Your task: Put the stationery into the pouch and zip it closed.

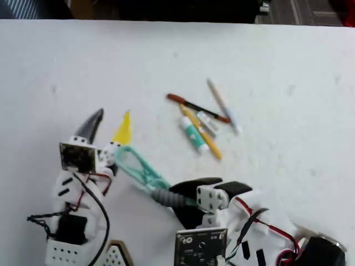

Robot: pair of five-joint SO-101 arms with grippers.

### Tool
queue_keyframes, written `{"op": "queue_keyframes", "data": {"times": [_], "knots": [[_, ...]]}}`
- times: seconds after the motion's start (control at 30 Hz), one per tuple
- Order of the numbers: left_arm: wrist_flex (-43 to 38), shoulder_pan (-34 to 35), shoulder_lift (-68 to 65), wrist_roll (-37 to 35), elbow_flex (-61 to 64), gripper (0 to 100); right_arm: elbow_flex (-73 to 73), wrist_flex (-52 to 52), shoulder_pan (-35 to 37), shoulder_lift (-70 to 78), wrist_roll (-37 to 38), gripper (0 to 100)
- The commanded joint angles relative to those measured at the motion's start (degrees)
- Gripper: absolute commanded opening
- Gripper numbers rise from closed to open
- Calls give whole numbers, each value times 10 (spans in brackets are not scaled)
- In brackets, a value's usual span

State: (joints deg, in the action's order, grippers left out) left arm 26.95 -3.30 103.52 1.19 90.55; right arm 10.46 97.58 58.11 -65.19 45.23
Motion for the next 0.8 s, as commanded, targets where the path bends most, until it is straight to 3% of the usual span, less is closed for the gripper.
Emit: {"op": "queue_keyframes", "data": {"times": [0.0,0.1,0.4,0.57,0.77], "knots": [[47,-68,3,-4,-16,218,0,7,7,14,5,17],[121,-85,3,-4,-48,221,0,-1,-2,49,5,17],[381,-88,4,-7,-237,222,-1,-162,-193,157,0,17],[447,-147,4,-41,-302,222,-1,-189,-193,207,-4,17],[432,-233,4,-28,-287,222,-4,-194,-167,200,-42,17]]}}
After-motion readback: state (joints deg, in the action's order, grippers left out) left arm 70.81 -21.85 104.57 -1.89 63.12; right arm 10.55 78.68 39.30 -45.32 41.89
